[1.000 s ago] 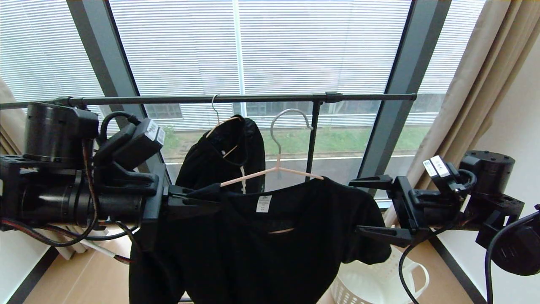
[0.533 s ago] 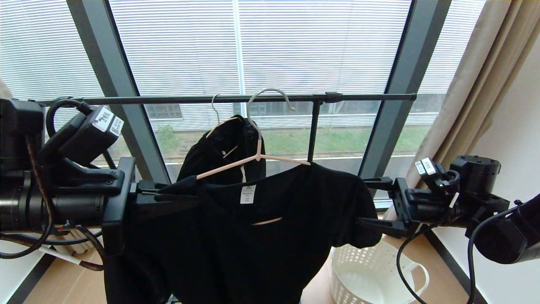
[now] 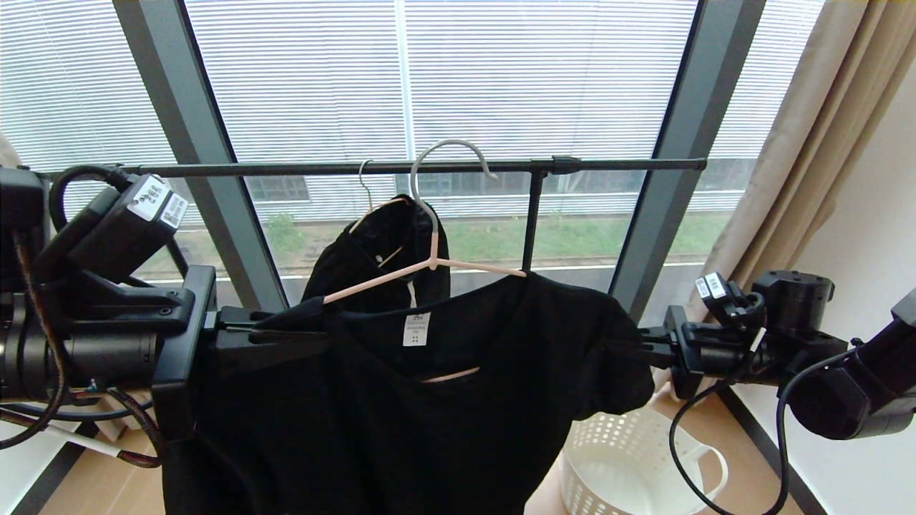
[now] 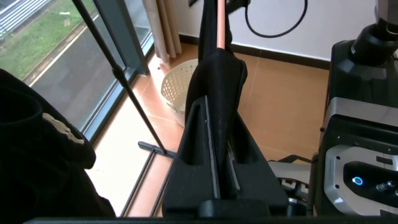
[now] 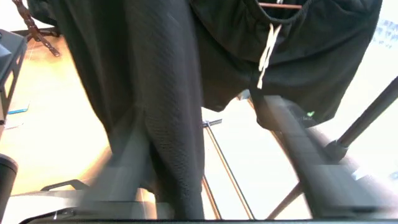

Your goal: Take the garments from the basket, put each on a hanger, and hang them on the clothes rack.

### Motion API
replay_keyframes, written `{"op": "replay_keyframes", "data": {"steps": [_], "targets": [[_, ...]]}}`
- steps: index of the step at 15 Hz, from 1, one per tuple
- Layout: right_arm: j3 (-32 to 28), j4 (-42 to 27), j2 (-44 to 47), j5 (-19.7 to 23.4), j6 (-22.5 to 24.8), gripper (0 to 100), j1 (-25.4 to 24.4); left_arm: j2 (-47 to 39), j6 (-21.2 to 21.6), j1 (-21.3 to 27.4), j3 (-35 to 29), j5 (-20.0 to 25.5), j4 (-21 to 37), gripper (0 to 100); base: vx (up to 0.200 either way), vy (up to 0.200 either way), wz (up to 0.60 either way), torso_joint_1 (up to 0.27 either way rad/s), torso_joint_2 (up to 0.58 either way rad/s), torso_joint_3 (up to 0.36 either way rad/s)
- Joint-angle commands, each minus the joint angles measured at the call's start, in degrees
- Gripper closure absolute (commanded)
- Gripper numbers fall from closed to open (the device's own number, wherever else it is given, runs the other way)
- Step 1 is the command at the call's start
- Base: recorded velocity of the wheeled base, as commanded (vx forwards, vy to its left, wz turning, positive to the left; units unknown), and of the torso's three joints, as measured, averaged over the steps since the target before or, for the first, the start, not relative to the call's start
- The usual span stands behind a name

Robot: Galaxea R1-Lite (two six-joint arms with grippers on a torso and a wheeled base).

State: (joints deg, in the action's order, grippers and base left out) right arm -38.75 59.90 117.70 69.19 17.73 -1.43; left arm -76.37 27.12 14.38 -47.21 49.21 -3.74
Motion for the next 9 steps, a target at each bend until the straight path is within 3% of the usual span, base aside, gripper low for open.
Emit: {"op": "replay_keyframes", "data": {"steps": [1,9], "targets": [[-0.45,0.04,0.25,0.06,0.03,100,0.99,0.26,0.03,-0.06,0.02,0.01,-0.04,100,0.0,0.0,0.0,0.0,0.0,0.0],[-3.26,-0.14,0.34,0.15,-0.06,100,6.7,1.84,0.03,-1.55,1.07,0.01,-0.12,100,0.0,0.0,0.0,0.0,0.0,0.0]]}}
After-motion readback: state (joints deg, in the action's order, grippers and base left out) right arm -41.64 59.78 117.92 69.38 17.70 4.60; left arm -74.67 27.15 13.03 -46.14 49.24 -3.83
